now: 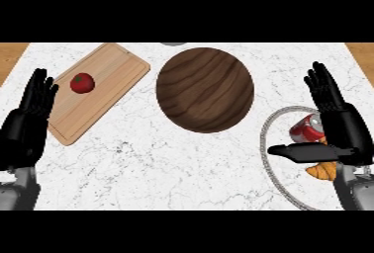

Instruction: Pick the croissant from the placemat and place it in the bowl

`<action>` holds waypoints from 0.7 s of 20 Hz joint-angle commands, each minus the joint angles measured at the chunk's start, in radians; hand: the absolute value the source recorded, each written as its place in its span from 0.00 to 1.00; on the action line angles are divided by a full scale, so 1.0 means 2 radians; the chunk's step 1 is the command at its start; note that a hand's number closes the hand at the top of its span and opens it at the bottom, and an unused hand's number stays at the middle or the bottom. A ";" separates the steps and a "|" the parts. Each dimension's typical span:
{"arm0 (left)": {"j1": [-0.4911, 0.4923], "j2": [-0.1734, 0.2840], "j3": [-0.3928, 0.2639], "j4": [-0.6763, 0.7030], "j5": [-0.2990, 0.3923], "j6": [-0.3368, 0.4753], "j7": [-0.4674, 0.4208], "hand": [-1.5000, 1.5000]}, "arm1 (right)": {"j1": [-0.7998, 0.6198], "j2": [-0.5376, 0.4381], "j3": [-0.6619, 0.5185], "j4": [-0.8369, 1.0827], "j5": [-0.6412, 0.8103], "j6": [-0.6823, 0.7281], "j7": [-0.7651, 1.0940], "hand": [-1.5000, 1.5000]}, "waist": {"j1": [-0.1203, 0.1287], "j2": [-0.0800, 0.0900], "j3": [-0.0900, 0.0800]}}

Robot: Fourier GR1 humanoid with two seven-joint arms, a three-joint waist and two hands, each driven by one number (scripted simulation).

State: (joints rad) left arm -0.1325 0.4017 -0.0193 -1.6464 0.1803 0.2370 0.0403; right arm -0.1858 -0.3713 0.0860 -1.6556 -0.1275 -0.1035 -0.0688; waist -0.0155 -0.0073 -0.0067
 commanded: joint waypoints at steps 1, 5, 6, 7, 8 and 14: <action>-0.008 0.007 0.038 0.014 0.028 -0.010 -0.015 0.50 | 0.049 0.002 0.003 -0.021 0.121 -0.099 -0.063 0.00 | -0.008 0.001 0.002; -0.025 0.020 0.064 0.039 0.053 -0.045 -0.024 0.50 | 0.136 -0.006 0.054 -0.136 0.187 -0.121 -0.023 0.00 | -0.006 0.001 0.002; -0.020 0.028 0.069 0.037 0.061 -0.057 -0.018 0.50 | 0.138 -0.006 0.066 -0.143 0.216 -0.130 -0.009 0.00 | -0.001 0.001 0.002; -0.026 0.024 0.079 0.068 0.055 -0.053 -0.045 0.50 | 0.159 -0.020 0.073 -0.166 0.234 -0.127 0.001 0.00 | -0.007 0.002 0.002; -0.029 0.005 0.055 0.058 0.033 -0.030 -0.036 0.50 | 0.164 -0.040 0.064 -0.181 0.248 -0.119 0.033 0.00 | -0.006 0.002 0.002; -0.032 0.014 0.071 0.068 0.039 -0.041 -0.044 0.50 | 0.190 -0.144 -0.014 -0.287 0.272 -0.036 0.217 0.00 | -0.008 0.001 0.001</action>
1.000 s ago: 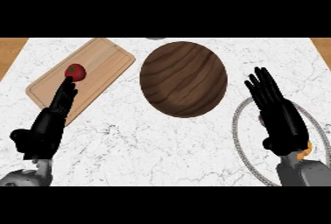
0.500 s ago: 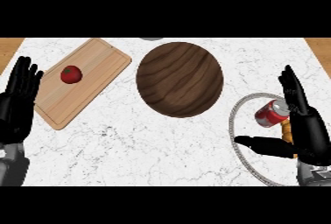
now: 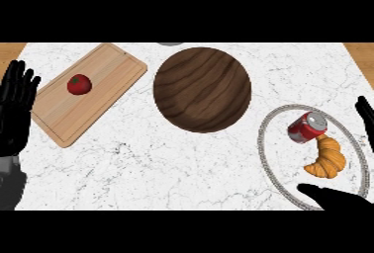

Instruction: Pick the croissant from the placemat and place it in the bowl

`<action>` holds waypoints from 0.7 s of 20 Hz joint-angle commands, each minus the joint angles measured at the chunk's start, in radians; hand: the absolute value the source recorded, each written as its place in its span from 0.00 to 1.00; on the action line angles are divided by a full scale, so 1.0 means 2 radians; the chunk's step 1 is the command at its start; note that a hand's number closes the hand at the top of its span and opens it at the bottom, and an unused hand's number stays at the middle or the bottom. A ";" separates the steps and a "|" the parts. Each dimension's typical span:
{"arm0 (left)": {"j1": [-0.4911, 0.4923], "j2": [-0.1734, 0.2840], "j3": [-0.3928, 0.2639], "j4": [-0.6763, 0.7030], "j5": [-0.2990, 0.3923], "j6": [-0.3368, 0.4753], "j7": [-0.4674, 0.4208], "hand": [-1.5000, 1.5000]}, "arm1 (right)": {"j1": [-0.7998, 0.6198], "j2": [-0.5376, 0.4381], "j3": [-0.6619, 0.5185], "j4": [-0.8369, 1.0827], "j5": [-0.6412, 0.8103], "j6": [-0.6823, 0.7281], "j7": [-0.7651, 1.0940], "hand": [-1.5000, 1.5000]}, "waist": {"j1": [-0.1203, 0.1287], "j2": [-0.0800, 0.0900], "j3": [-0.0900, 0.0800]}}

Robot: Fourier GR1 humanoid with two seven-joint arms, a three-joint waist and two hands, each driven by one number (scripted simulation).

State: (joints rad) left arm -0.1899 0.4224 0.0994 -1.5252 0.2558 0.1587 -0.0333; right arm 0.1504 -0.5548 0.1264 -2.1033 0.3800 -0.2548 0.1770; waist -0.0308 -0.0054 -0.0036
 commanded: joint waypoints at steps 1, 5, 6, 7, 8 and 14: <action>0.001 -0.001 0.004 -0.005 -0.001 0.004 0.004 0.50 | 0.050 -0.070 -0.048 -0.096 0.008 0.058 0.111 0.00 | -0.005 -0.002 0.000; 0.016 -0.002 0.002 -0.011 0.002 -0.010 -0.011 0.50 | 0.056 -0.144 -0.059 -0.112 -0.028 0.169 0.200 0.00 | 0.004 -0.001 -0.001; -0.008 -0.001 0.001 -0.010 -0.003 0.003 0.012 0.50 | 0.058 -0.154 -0.061 -0.120 -0.039 0.189 0.213 0.00 | 0.003 0.001 0.000; 0.022 -0.006 -0.005 -0.019 -0.003 -0.007 0.000 0.50 | 0.062 -0.162 -0.066 -0.136 -0.055 0.207 0.246 0.00 | 0.008 0.000 0.000; 0.000 -0.008 -0.005 -0.016 0.003 -0.007 0.006 0.50 | 0.053 -0.174 -0.069 -0.146 -0.083 0.232 0.264 0.00 | 0.008 0.001 0.000; -0.031 0.007 0.015 0.007 0.006 -0.015 0.022 0.50 | 0.036 -0.207 -0.085 -0.141 -0.150 0.314 0.316 0.00 | 0.015 0.003 0.001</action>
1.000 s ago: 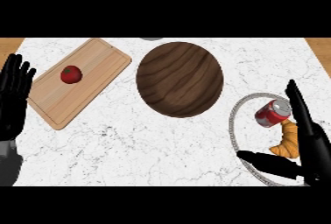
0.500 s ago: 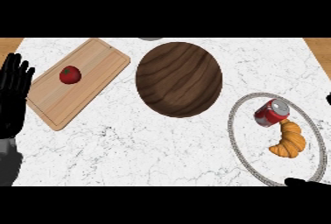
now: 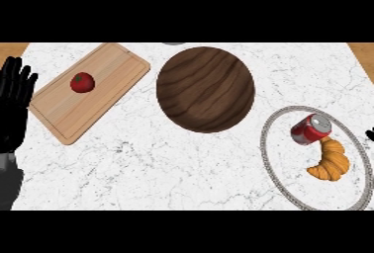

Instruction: Pick the croissant from the placemat and place it in the bowl

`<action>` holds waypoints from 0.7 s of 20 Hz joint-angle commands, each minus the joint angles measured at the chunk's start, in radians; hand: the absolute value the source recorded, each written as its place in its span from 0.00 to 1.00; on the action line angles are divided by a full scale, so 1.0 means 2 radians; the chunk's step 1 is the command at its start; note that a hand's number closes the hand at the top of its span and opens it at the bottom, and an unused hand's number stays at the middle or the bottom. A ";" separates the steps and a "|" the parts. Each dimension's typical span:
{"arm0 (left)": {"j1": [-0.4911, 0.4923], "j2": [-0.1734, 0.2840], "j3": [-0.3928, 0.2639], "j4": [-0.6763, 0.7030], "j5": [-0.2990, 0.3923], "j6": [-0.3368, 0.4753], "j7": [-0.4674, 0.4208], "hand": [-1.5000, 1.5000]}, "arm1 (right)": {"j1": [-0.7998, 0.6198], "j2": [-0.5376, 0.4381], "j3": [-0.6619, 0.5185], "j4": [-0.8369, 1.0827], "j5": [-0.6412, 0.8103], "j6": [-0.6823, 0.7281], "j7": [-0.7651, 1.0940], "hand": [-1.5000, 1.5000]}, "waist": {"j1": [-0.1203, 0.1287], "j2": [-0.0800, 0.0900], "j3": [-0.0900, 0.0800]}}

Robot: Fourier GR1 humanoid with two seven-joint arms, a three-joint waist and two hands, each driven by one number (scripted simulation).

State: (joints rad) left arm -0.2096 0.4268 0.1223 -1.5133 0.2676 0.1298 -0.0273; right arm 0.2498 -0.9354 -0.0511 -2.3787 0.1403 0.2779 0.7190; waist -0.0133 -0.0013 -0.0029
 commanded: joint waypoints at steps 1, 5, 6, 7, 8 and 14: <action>-0.007 -0.006 0.006 0.036 -0.002 -0.019 -0.027 0.50 | -0.016 -0.013 -0.023 -0.005 -0.056 0.060 0.056 0.00 | 0.003 0.001 0.001; -0.011 -0.016 0.001 0.014 -0.011 -0.015 -0.007 0.50 | -0.021 -0.004 -0.072 0.028 -0.074 0.113 0.036 0.00 | 0.002 0.000 0.001; -0.029 -0.014 0.010 0.048 -0.012 -0.020 -0.016 0.50 | -0.024 0.018 -0.050 0.035 -0.039 0.112 0.031 0.00 | 0.003 0.001 0.001; 0.007 -0.016 0.008 -0.015 -0.019 -0.006 -0.003 0.50 | -0.039 0.035 -0.026 0.021 -0.033 0.104 0.067 0.00 | 0.007 0.000 0.001; -0.008 -0.013 0.010 0.010 -0.014 -0.021 -0.005 0.50 | -0.032 0.057 0.013 0.043 0.020 0.097 0.026 0.00 | 0.007 0.001 0.002; -0.014 -0.033 0.015 0.048 -0.025 -0.030 -0.031 0.50 | -0.053 0.103 0.016 0.095 0.069 0.118 0.001 0.00 | 0.006 0.001 0.001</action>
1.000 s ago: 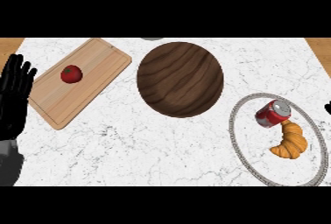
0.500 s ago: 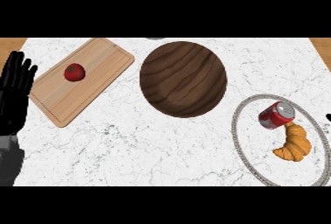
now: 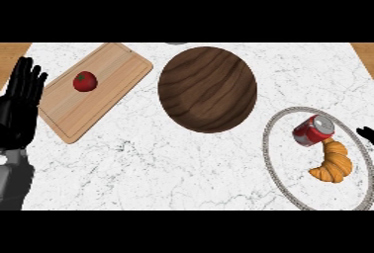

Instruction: Pick the croissant from the placemat and place it in the bowl

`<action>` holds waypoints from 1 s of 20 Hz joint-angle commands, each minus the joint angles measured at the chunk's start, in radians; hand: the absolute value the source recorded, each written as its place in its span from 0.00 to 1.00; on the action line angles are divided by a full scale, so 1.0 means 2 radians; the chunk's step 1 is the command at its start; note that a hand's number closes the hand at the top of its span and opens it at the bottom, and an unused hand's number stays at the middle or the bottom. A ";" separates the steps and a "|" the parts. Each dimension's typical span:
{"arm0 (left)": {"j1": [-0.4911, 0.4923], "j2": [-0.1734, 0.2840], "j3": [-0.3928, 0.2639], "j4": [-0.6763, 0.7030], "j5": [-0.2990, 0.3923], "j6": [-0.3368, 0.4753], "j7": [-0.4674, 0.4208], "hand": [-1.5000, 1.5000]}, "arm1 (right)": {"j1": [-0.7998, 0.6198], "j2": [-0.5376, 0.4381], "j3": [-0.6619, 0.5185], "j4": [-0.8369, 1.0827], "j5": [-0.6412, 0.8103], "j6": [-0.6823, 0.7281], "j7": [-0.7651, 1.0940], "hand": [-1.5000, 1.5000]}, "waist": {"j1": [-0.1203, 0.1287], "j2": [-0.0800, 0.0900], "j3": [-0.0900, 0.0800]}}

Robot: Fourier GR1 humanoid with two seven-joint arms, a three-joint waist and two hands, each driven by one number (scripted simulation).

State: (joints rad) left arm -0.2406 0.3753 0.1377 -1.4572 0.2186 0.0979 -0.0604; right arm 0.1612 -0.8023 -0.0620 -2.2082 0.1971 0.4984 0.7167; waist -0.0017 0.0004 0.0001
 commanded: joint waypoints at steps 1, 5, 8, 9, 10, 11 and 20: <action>-0.015 0.001 0.001 -0.022 -0.007 0.001 0.031 0.50 | 0.009 0.033 0.006 0.010 0.028 0.025 -0.012 0.00 | -0.001 -0.001 0.000; 0.005 0.000 0.014 -0.032 0.001 -0.012 0.034 0.50 | -0.044 0.074 0.028 0.073 0.072 0.012 -0.009 0.00 | 0.003 0.000 0.000; 0.014 -0.011 0.010 -0.045 -0.017 0.003 0.033 0.50 | -0.030 0.059 -0.020 0.134 0.080 0.023 -0.101 0.00 | 0.002 0.000 0.000; -0.019 -0.008 0.013 -0.024 -0.009 -0.003 0.047 0.50 | -0.019 0.060 -0.017 0.144 0.106 0.015 -0.127 0.00 | 0.000 0.000 0.000; -0.001 -0.008 0.025 0.014 -0.010 -0.024 -0.009 0.50 | -0.005 0.083 0.000 0.142 0.130 -0.004 -0.136 0.00 | -0.001 0.000 0.000; -0.006 -0.017 0.009 -0.024 -0.010 -0.013 0.034 0.50 | -0.016 0.087 0.008 0.165 0.146 -0.008 -0.144 0.00 | 0.001 0.000 0.000; -0.010 -0.015 0.030 -0.042 -0.018 -0.010 0.050 0.50 | -0.023 0.100 -0.034 0.194 0.167 0.005 -0.230 0.00 | 0.000 -0.001 0.000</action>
State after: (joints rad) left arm -0.2490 0.3506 0.1971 -1.4682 0.1876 0.0498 -0.0362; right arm 0.1219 -0.6057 -0.0915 -1.8469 0.5230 0.4891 0.3219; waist -0.0019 -0.0001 0.0002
